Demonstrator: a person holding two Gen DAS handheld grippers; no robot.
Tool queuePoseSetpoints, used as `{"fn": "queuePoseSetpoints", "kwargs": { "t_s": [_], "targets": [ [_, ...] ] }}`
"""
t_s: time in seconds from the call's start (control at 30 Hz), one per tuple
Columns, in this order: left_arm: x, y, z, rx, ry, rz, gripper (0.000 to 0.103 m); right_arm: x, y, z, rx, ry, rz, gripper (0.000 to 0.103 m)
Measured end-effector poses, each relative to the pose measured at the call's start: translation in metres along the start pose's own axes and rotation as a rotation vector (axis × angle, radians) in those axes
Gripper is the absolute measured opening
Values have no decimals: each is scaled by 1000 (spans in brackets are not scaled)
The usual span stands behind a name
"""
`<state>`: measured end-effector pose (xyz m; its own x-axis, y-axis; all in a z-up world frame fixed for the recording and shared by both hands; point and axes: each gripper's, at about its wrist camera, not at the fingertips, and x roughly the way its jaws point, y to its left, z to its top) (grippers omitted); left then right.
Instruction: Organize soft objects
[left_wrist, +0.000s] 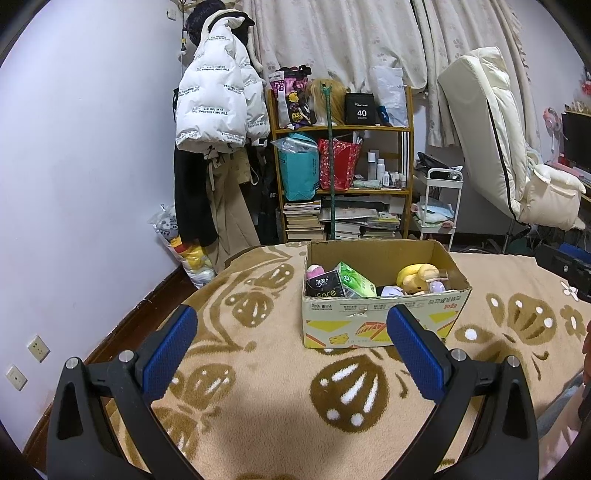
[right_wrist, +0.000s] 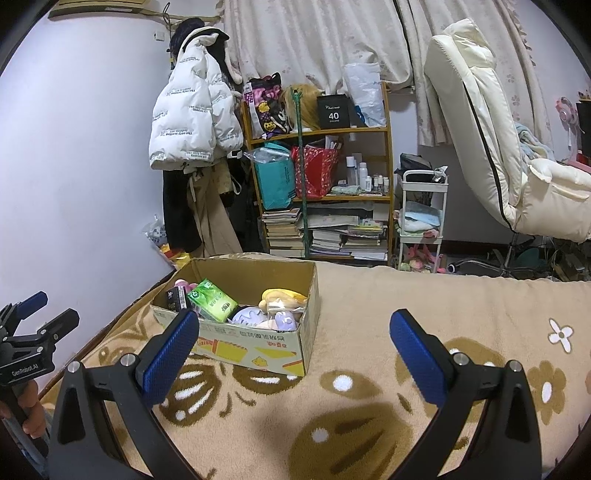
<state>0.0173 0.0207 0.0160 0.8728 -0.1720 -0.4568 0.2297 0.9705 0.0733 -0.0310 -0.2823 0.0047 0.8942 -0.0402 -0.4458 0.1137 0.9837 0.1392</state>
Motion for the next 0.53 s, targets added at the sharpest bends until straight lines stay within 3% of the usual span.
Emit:
{"fn": "queuePoseSetpoints", "kwargs": {
  "t_s": [0.53],
  "targets": [
    [1, -1, 0, 1, 1, 0, 101, 1, -1, 1, -3, 2, 3, 103]
  ]
}}
